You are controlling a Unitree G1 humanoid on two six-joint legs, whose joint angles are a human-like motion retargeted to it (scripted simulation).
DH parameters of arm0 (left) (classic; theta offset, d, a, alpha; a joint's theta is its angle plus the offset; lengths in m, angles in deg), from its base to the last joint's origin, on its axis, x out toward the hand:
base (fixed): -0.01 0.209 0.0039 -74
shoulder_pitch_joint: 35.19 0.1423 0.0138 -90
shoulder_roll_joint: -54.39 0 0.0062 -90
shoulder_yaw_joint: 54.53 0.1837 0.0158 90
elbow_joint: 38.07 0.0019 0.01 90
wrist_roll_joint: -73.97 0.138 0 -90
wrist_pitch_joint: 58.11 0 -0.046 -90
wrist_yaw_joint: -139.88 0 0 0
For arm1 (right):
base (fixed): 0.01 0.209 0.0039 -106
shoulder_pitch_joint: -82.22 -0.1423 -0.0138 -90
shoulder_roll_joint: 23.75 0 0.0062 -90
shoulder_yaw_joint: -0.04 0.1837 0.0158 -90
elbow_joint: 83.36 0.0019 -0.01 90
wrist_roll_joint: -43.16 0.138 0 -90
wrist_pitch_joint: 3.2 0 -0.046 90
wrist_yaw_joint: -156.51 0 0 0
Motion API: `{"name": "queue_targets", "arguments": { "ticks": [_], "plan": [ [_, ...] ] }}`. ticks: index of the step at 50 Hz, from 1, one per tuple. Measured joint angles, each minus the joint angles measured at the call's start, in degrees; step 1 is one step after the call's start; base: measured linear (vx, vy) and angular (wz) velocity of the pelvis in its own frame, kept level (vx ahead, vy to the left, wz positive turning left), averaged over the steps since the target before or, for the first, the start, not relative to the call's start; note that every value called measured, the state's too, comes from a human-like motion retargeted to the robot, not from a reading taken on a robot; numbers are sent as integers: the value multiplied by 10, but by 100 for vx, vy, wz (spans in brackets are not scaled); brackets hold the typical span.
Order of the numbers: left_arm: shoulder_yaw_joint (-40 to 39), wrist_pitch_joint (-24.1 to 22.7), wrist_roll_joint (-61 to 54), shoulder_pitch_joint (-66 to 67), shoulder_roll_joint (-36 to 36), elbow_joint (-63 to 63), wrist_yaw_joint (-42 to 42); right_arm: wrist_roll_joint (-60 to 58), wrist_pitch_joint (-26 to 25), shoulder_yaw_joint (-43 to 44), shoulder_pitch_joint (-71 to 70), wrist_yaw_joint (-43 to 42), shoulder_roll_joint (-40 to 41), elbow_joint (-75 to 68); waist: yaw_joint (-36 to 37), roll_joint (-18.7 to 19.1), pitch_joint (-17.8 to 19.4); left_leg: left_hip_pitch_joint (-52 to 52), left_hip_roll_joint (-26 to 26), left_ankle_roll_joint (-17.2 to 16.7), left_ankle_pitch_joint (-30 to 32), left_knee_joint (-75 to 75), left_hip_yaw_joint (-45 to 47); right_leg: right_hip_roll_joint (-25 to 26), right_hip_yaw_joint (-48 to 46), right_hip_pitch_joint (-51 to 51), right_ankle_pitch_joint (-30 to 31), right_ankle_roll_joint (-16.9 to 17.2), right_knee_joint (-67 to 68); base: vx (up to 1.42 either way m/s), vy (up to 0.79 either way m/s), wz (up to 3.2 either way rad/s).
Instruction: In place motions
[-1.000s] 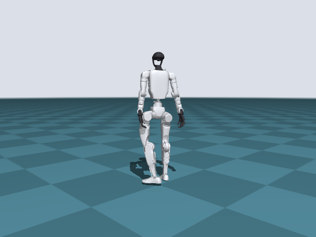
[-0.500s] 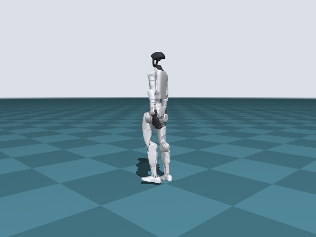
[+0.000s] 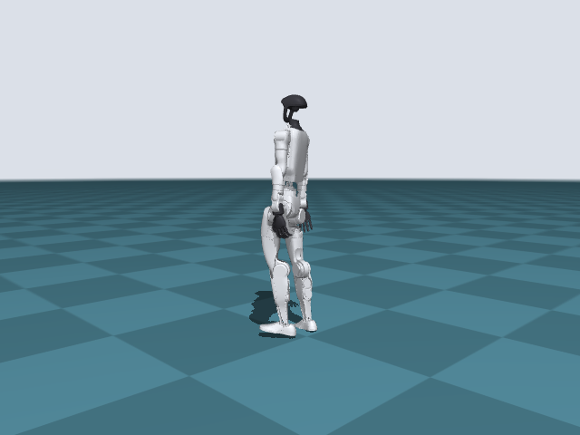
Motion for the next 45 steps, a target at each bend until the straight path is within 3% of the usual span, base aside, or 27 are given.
{"name": "queue_targets", "arguments": {
  "ticks": [10,22,31,45],
  "plan": [
    [14,-7,-14,-10,17,-3,-13,48,-7,39,0,-20,-15,-25,-5,10,0,7,5,2,-2,-5,21,9,22,-10,4,-8,1,-1,-2,-17],
    [42,-20,29,3,15,-12,-11,21,7,5,-6,-5,-2,17,-91,14,-5,25,8,-11,-13,-14,-8,6,8,-31,2,-12,14,-2,-4,11],
    [14,-12,-10,-3,14,13,-18,-18,24,-20,-2,-28,-3,42,-90,23,-1,16,35,-16,-9,-9,63,23,72,-65,13,-23,16,-3,-7,-72],
    [41,-19,-3,-54,-19,-49,-52,33,5,63,63,-20,-48,-26,-88,16,11,19,40,-14,3,-11,89,30,77,-53,15,-22,6,0,-5,-14]
  ]
}}
